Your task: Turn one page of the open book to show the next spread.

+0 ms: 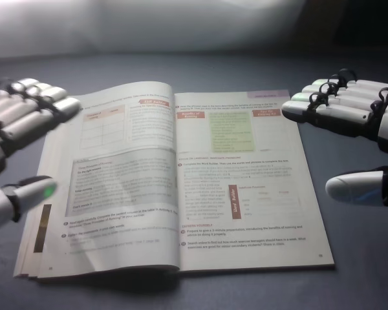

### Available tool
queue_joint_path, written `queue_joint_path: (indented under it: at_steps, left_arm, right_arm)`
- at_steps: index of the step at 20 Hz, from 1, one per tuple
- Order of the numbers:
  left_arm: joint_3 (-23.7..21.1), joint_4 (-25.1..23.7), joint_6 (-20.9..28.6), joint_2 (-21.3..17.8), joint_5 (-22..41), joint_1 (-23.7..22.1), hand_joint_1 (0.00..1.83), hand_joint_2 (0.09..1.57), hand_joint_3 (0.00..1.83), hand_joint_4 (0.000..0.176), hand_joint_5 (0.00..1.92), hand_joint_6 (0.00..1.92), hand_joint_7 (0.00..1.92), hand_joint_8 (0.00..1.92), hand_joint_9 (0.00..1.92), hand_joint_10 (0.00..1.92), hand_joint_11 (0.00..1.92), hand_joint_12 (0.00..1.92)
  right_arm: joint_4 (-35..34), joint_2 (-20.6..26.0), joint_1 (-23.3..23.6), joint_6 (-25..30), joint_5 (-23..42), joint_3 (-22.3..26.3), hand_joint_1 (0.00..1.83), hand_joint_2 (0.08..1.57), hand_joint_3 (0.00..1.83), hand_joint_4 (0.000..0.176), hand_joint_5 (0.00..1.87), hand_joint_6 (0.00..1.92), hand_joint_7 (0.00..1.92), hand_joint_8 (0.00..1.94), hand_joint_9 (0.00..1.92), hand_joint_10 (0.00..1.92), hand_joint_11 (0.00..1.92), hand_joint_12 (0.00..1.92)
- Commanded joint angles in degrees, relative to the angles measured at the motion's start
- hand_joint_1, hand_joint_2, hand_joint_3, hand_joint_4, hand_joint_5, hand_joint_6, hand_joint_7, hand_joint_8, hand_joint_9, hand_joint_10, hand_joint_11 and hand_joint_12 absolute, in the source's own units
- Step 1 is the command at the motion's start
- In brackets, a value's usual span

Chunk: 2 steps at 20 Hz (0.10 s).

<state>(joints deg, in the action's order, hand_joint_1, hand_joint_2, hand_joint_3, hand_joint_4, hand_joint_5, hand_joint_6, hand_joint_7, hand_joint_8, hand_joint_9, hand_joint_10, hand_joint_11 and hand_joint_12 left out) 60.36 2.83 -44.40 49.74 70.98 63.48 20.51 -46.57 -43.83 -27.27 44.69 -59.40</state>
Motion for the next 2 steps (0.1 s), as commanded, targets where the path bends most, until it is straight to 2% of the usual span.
queue_joint_path:
  at_steps: [1,2]
  left_arm:
    - [0.50,0.62,0.80,0.43,5.52,-1.04,0.07,1.50,0.01,0.000,0.02,0.00,0.00,0.00,0.00,0.00,0.00,0.00]
    - [0.96,0.20,1.24,1.16,5.30,-1.72,0.06,1.49,0.00,0.000,0.01,0.00,0.00,0.00,0.00,0.00,0.00,0.00]
  right_arm:
    - [-2.01,0.00,0.23,0.11,6.39,-0.19,0.00,1.26,0.02,0.000,0.00,0.00,0.00,0.00,0.00,0.00,0.00,0.00]
    - [-2.21,-0.11,0.16,-0.02,6.51,-0.27,0.00,1.26,0.02,0.000,0.00,0.00,0.00,0.00,0.00,0.00,0.00,0.00]
